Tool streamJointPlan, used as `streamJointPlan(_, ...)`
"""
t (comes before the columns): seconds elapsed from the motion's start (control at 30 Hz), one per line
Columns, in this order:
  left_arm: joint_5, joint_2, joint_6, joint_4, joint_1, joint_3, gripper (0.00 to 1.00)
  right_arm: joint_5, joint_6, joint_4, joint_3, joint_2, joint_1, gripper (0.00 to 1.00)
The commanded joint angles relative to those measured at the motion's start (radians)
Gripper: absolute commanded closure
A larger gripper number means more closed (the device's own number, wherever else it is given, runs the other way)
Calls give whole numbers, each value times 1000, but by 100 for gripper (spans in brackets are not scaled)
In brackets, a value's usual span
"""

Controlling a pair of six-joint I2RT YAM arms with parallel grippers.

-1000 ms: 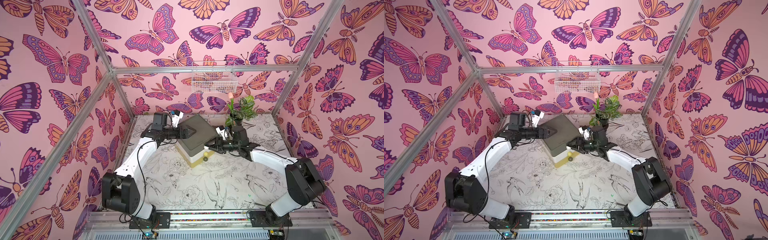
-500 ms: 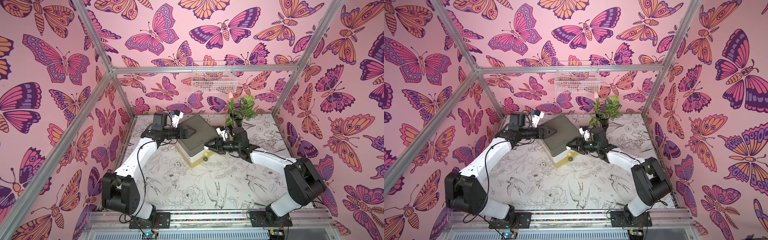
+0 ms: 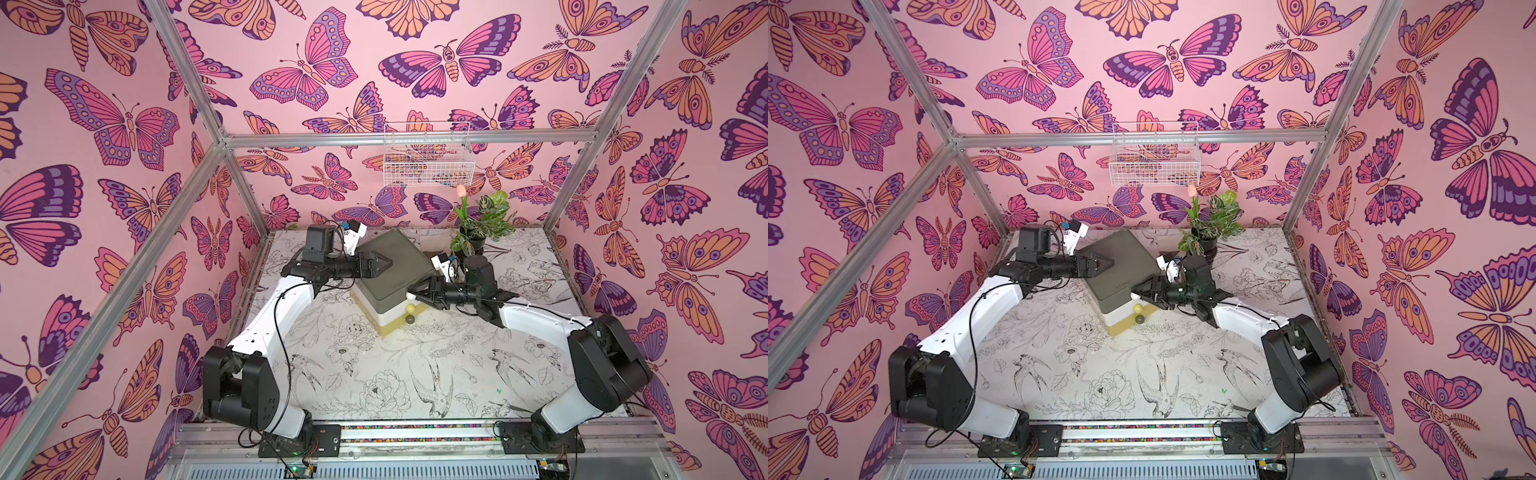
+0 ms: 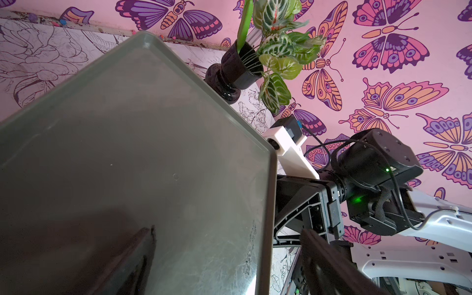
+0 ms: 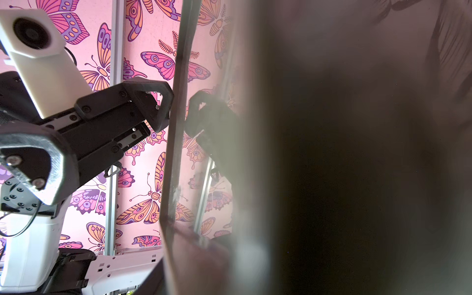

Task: Take the keys out of the drawer
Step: Open the drawer in the storage box.

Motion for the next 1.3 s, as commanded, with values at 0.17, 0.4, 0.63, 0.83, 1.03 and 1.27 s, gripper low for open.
streamJointPlan(0.17,-7,12,-10,-79,-4,-45,6,-19,17,57,-24,-23,42,35)
streamJointPlan(0.4,-5,3,-9,-83,-3,-47,6,-22,31,124,-66,-89,42,26)
streamJointPlan(0.63,-2,0,-7,-88,-3,-47,6,-16,15,90,-78,-106,42,25)
streamJointPlan(0.83,1,-5,-8,-88,-4,-49,6,-6,19,82,-70,-84,42,26)
streamJointPlan(1.03,3,-1,-10,-87,-5,-48,6,-11,41,112,-51,-52,45,32)
streamJointPlan(1.27,3,3,-8,-88,-7,-52,8,-13,32,108,-65,-44,54,40)
